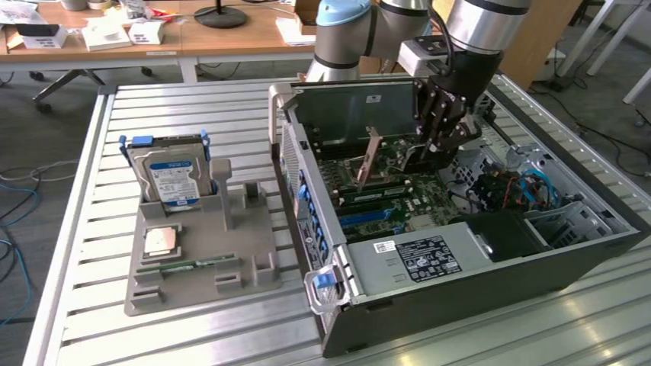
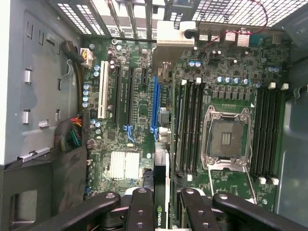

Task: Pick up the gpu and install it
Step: 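Insert the gpu into the slot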

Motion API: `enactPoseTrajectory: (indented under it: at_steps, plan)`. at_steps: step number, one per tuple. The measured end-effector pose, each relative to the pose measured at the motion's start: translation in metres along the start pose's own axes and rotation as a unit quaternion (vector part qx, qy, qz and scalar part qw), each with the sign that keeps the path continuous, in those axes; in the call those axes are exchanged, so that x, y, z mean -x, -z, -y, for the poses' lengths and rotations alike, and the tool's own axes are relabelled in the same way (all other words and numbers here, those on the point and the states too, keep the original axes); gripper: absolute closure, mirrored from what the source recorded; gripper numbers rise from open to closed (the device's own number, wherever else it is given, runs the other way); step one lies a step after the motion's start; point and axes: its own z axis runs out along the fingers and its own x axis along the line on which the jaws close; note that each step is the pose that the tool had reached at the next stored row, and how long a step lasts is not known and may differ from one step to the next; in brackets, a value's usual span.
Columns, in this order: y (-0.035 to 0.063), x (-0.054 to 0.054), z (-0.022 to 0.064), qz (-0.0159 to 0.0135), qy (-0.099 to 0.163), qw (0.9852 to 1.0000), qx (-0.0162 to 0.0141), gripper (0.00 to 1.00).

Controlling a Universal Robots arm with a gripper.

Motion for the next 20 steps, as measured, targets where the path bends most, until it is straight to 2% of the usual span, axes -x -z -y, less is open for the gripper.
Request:
enactPoseTrajectory:
  at_steps: [6,10,14,20]
  plan:
    - [-0.0006,0.0,-0.0002,0.0002,0.0,1.0,-0.0005,0.74]
    - [-0.0058,0.0,-0.0008,0.0,0.0,1.0,-0.0035,0.74]
    - [-0.0101,0.0,-0.0018,-0.0003,0.0,1.0,-0.008,0.74]
    - [-0.0122,0.0,-0.0087,-0.0002,0.0,1.0,-0.0085,0.74]
